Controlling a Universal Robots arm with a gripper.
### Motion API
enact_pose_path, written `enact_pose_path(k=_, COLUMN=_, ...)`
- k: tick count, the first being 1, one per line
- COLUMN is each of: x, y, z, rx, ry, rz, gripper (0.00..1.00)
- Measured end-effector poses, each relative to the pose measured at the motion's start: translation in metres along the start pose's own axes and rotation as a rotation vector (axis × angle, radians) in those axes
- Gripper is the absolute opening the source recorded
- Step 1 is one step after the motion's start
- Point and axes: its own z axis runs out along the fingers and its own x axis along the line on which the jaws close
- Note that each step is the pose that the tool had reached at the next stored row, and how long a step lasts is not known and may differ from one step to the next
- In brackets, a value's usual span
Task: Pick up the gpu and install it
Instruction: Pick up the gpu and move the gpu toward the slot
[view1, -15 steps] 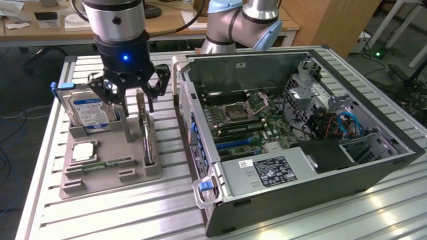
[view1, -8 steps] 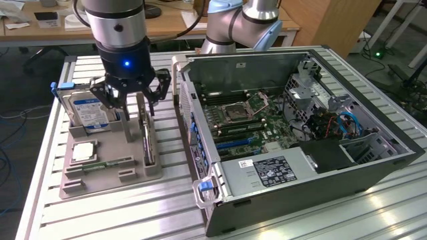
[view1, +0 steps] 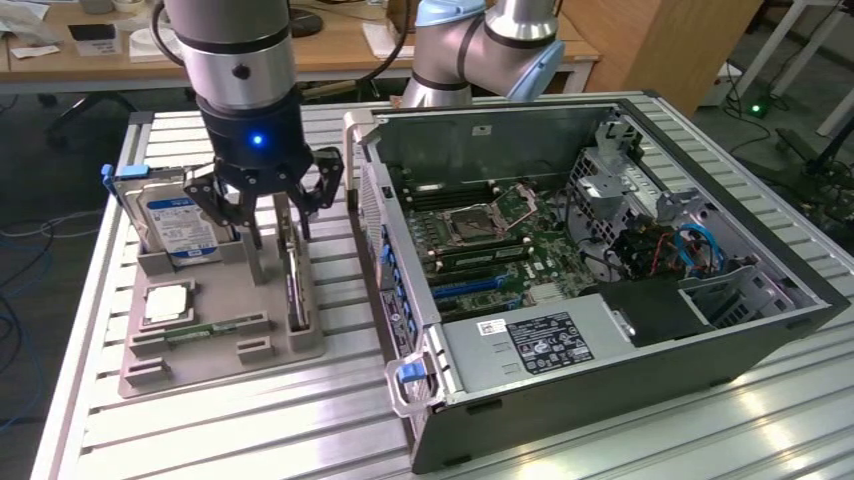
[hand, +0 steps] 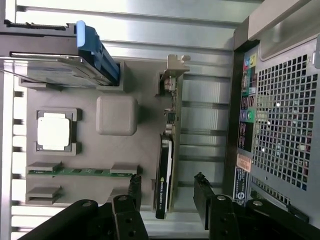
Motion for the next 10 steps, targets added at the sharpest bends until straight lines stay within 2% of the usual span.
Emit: enact_pose_path(k=10, x=0.000, y=-0.0006, z=0.0122, rx=-0.0006, ry=0.0001, rz=0.000, gripper=0.55)
